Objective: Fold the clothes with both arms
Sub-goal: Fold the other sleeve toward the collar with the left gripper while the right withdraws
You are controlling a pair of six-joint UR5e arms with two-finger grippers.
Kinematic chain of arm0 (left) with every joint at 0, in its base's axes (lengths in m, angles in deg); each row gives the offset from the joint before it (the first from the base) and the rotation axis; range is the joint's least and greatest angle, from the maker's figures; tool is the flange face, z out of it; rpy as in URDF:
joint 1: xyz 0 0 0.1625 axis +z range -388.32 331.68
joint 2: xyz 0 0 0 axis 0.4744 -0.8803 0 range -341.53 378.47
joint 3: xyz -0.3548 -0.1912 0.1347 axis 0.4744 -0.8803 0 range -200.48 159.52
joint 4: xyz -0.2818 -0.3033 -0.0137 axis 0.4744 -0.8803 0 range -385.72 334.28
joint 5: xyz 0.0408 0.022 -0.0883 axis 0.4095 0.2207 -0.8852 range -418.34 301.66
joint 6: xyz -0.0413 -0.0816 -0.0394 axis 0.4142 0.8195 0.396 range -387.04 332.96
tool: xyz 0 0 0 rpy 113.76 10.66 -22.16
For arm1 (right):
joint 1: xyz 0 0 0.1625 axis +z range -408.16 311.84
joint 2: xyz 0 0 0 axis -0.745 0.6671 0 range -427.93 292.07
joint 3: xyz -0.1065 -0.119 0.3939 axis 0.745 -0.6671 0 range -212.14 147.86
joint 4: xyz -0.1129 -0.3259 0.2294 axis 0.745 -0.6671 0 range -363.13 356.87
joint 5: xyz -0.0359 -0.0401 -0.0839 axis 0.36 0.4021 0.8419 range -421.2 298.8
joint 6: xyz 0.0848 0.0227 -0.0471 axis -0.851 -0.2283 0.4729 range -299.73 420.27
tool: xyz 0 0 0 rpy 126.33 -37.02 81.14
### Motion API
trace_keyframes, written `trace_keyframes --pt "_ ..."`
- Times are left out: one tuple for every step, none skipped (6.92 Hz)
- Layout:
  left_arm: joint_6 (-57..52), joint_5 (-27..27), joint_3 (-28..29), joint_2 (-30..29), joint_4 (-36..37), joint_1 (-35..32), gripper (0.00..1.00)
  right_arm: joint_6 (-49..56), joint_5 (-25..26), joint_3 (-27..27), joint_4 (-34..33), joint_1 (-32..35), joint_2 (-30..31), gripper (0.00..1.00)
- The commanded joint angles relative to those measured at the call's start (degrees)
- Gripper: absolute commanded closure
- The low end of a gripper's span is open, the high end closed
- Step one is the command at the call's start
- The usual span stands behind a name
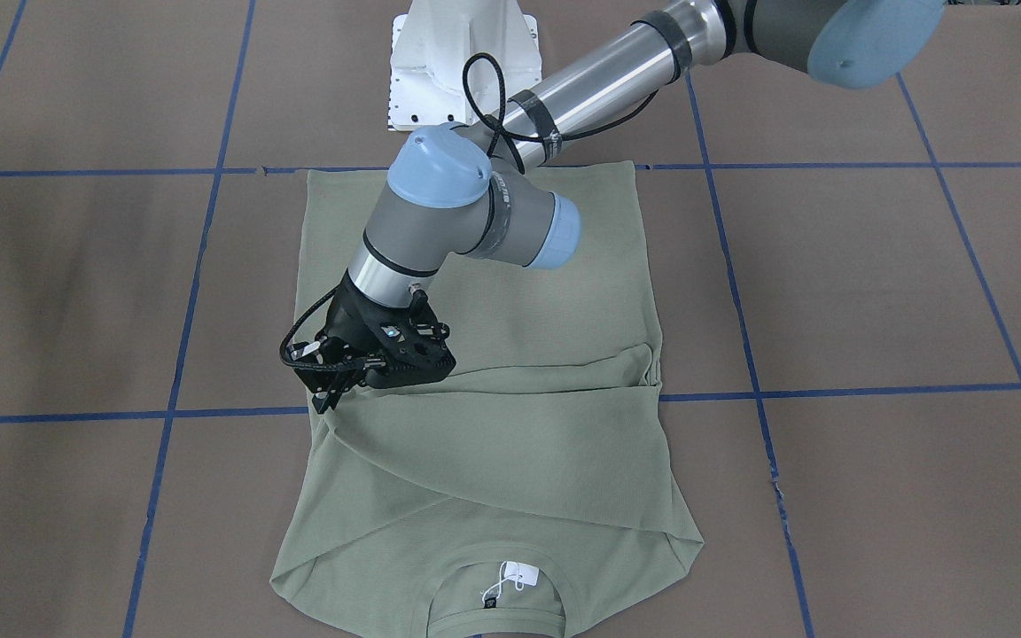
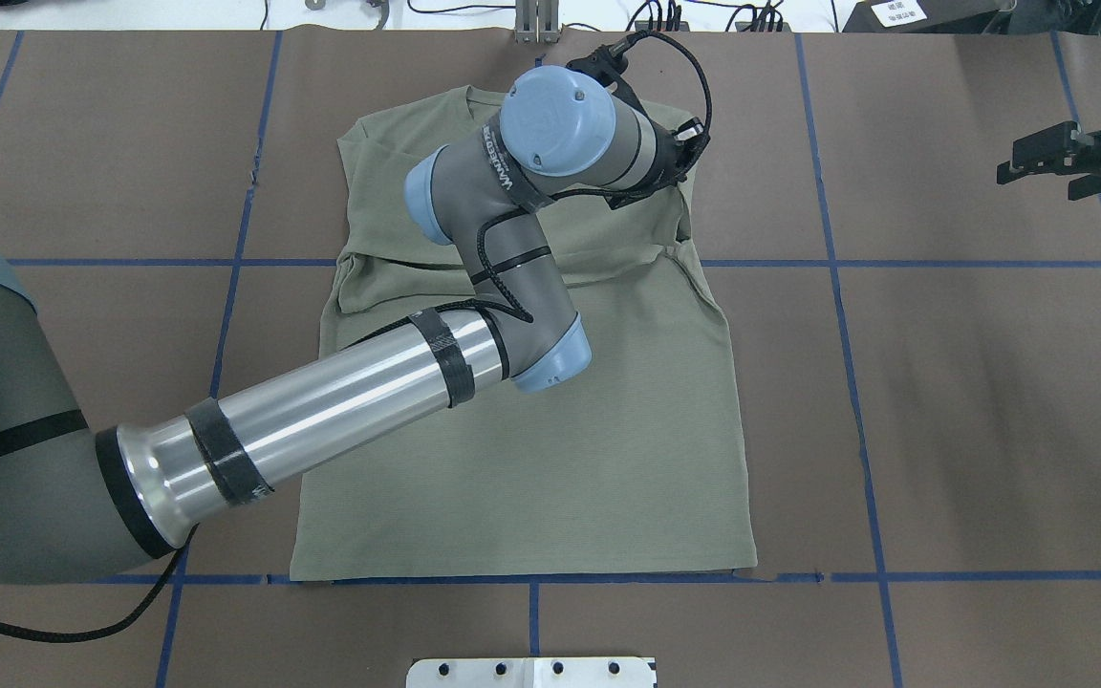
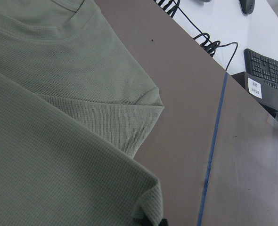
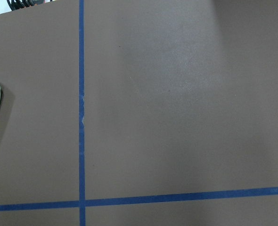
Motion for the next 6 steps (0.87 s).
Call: trace_keyframes --pt "-0.1 1.0 3.52 -1.28 -2.26 0.69 0.77 -0.12 0.0 -1.28 0.3 -0.08 -0.22 0.0" --pt "-0.02 1.0 3.44 -1.46 -2.35 0.95 0.5 -0.21 0.0 -1.9 0.31 -0.08 -0.65 0.0" --pt "0.24 1.0 2.57 -1.81 -2.35 1.39 0.42 -0.47 0.0 -1.56 0.39 -0.26 -0.83 0.0" --pt "-0.1 0.48 -2.23 0.1 -2.18 2.0 0.42 -1.61 0.08 0.09 0.48 -1.91 -0.83 0.0" --pt "-0.45 -0.39 -11.33 5.69 -1.83 2.09 0.42 -7.36 0.52 2.29 0.48 -4.45 -0.83 0.0" --pt "-0.46 -6.06 -20.64 12.01 1.14 2.01 0.42 -14.99 3.92 6.22 0.39 -8.65 -0.75 0.0"
